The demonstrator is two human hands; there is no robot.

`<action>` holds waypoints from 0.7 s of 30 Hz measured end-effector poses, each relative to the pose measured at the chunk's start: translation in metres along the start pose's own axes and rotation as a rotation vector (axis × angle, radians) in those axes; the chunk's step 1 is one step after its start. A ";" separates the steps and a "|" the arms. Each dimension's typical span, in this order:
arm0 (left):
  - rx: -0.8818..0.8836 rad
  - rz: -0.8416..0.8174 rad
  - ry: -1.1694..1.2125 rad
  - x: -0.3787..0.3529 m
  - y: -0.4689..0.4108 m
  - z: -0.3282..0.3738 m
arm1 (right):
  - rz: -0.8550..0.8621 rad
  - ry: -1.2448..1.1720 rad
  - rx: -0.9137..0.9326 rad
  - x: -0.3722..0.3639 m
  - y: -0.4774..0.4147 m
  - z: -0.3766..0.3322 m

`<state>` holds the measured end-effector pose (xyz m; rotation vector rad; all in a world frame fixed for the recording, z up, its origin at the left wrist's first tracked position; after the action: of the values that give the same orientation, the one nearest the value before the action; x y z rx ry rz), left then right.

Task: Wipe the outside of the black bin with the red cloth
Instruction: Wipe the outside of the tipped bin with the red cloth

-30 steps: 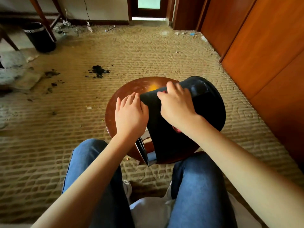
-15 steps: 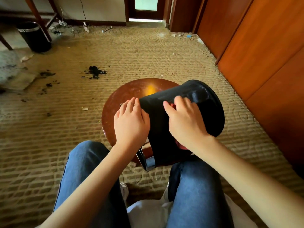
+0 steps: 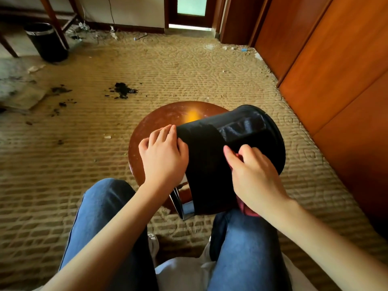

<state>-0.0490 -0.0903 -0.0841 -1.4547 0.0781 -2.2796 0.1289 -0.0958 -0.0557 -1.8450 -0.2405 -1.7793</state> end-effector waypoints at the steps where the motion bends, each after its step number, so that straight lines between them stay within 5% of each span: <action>1: -0.006 0.012 -0.005 0.000 0.002 0.002 | -0.003 0.026 0.014 0.004 -0.009 -0.003; 7: -0.043 0.035 -0.051 0.003 0.011 0.006 | -0.104 0.081 0.012 0.005 -0.084 -0.035; 11: -0.032 0.012 -0.042 0.003 0.006 0.003 | 0.006 0.024 -0.068 0.007 -0.045 -0.030; 14: -0.011 -0.001 -0.023 0.001 0.001 0.000 | 0.085 -0.056 0.068 0.001 -0.001 -0.029; 16: -0.018 0.001 -0.018 0.000 0.004 0.001 | 0.072 -0.066 0.100 -0.002 -0.002 -0.001; 21: -0.026 0.024 -0.008 0.002 0.008 0.004 | 0.075 -0.075 -0.232 -0.004 -0.024 0.124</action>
<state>-0.0438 -0.0978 -0.0832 -1.4680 0.1226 -2.2611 0.2235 -0.0129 -0.0482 -2.0556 0.0079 -1.7496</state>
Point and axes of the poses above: each hand's wrist, its own y-axis away from the middle knuckle, its own x-axis out of the back of the hand, z = x × y, the point moved 8 cm from there along -y, towards the middle knuckle, and after that the axes turned 2 degrees about -z, right-handed, at the moved point
